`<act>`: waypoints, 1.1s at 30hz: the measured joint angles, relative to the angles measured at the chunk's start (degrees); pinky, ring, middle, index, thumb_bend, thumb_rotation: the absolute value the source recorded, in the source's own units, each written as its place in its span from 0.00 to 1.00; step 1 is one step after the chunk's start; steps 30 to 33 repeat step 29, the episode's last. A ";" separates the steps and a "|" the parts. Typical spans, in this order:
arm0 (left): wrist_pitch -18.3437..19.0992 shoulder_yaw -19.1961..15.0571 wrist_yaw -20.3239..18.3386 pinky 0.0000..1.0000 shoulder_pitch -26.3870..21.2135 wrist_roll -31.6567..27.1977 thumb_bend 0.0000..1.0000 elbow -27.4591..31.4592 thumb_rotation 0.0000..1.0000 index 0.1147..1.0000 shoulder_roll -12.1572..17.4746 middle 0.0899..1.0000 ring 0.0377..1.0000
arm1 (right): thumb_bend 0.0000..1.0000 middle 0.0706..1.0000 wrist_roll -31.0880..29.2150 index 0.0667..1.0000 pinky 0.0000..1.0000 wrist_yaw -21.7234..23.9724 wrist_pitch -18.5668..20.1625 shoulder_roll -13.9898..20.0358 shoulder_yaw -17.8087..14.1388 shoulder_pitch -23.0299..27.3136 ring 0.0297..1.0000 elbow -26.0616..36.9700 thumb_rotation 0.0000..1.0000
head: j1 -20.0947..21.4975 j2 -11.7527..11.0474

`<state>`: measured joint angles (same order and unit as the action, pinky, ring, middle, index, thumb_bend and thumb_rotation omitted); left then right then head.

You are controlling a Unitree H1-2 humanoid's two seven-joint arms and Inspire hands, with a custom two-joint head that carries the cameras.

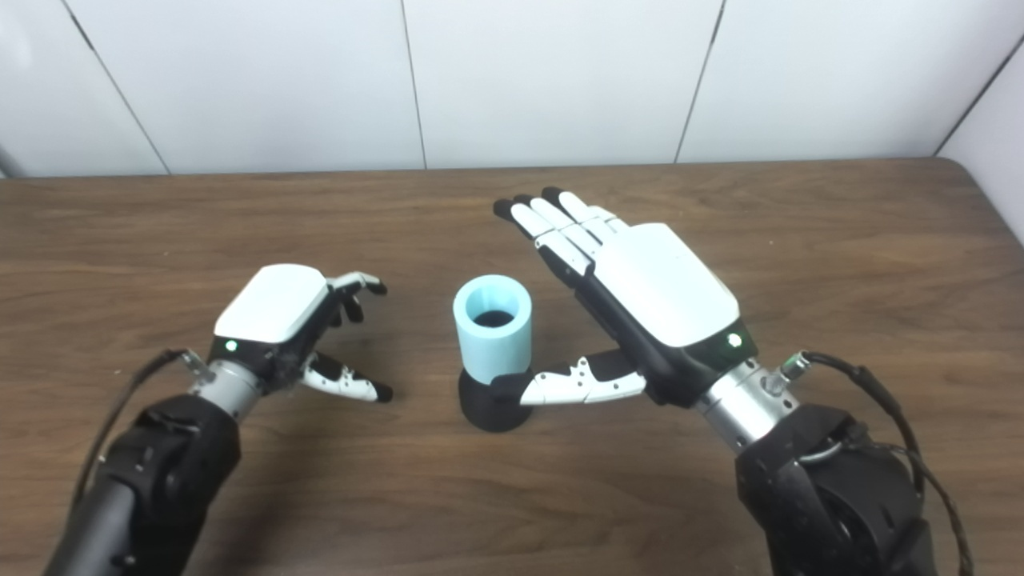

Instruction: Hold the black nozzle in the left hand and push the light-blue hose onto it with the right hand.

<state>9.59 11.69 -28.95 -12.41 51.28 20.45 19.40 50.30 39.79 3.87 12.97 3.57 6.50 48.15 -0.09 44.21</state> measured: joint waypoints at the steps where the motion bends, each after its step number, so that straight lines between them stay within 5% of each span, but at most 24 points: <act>1: 0.73 -1.86 -0.84 0.66 -0.47 -3.02 1.00 0.09 0.33 0.88 0.27 0.75 0.75 | 0.65 0.95 -0.11 0.97 0.90 -0.25 0.03 0.01 -0.23 -0.13 0.97 -0.53 1.00 | 0.18 0.00; 5: 3.26 -9.68 -0.46 0.73 -0.96 -17.34 0.90 0.07 0.27 0.87 -0.56 0.80 0.78 | 0.63 0.95 -2.09 0.95 0.87 -3.25 0.09 -0.01 -1.63 -1.14 0.95 -3.94 1.00 | 0.27 -0.18; 8: 3.48 -16.63 4.37 0.73 -0.08 -27.50 0.77 -0.33 0.28 0.83 -5.41 0.80 0.78 | 0.60 0.94 -6.91 0.94 0.84 -6.95 1.75 -1.33 -4.08 -1.74 0.93 -9.85 1.00 | 0.18 -0.26; 11: 5.25 -21.22 10.12 0.75 0.91 -34.05 0.64 -1.95 0.41 0.84 -11.02 0.83 0.80 | 0.58 0.94 -12.83 0.93 0.84 -11.37 4.45 -4.13 -6.42 -2.11 0.92 -15.27 1.00 | 0.53 -0.18; 14: 5.98 -22.28 12.83 0.80 2.10 -36.59 0.52 -4.46 0.53 0.89 -11.95 0.88 0.85 | 0.56 0.93 -14.51 0.92 0.76 -14.81 5.33 -5.10 -6.73 -2.40 0.87 -19.19 1.00 | 0.62 -0.18; 16: 5.98 -23.24 13.73 0.88 2.56 -38.66 0.51 -6.17 0.67 0.92 -11.45 0.93 0.91 | 0.56 0.87 -14.86 0.92 0.41 -17.23 5.52 -5.02 -6.83 -2.82 0.52 -21.18 1.00 | 0.79 -0.09; 18: 5.83 -24.57 14.54 0.97 3.01 -41.44 0.55 -7.92 0.83 0.97 -10.68 0.98 0.96 | 0.55 0.70 -15.29 0.92 0.23 -19.58 6.20 -5.27 -6.92 -3.11 0.31 -22.88 1.00 | 0.88 -0.09; 20: 5.49 -24.84 14.83 0.99 4.07 -43.74 0.59 -9.44 0.92 0.99 -9.38 0.99 0.99 | 0.53 0.84 -18.00 0.93 0.60 -21.74 7.36 -6.44 -7.83 -3.26 0.71 -24.83 1.00 | 1.05 -0.09; 22: 5.26 -24.79 14.81 1.00 5.53 -45.85 0.67 -10.48 0.94 1.00 -8.46 1.00 1.00 | 0.51 0.94 -24.21 0.95 0.79 -23.87 7.31 -8.50 -9.66 -3.33 0.89 -28.17 1.00 | 1.23 -0.18; 29: 3.94 -23.56 17.32 1.00 9.68 -49.60 0.62 -9.68 0.98 1.00 -9.98 1.00 1.00 | 0.56 0.96 -31.49 0.95 0.82 -30.51 5.31 -10.68 -9.52 -7.03 0.94 -33.29 1.00 | 1.94 0.35; 33: 3.94 -23.56 17.32 1.00 9.68 -49.60 0.62 -9.68 0.98 1.00 -9.98 1.00 1.00 | 0.56 0.96 -31.49 0.95 0.82 -30.51 5.31 -10.68 -9.52 -7.03 0.94 -33.29 1.00 | 1.94 0.35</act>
